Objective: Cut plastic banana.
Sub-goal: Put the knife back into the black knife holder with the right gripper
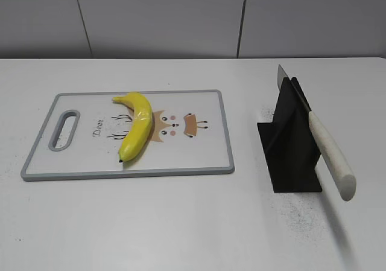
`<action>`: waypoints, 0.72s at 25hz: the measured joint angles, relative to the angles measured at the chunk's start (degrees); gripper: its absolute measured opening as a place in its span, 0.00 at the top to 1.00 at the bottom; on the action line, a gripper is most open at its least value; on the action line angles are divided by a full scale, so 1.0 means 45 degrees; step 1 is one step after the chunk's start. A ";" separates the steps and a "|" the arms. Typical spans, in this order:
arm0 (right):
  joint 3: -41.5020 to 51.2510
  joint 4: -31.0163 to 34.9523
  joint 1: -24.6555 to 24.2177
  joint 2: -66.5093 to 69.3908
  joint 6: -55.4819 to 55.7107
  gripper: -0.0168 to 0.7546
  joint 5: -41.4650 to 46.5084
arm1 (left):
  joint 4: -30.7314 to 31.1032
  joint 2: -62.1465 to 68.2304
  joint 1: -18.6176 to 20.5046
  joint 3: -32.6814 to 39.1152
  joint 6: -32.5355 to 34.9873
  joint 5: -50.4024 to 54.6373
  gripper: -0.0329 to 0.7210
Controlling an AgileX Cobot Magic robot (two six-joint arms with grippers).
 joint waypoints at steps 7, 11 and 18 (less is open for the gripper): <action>0.0000 -0.0717 0.0000 -0.0427 -0.0082 0.36 -0.0030 | 0.0000 0.0000 0.0000 0.0000 0.0000 0.0000 0.18; 0.0010 -0.0717 0.0000 -0.0427 -0.0082 0.36 -0.0033 | 0.0000 0.0000 0.0000 0.0000 0.0000 0.0000 0.18; 0.0082 -0.0717 -0.1304 -0.0437 -0.0082 0.36 -0.0033 | 0.0000 0.0000 0.0000 0.0000 0.0000 0.0000 0.18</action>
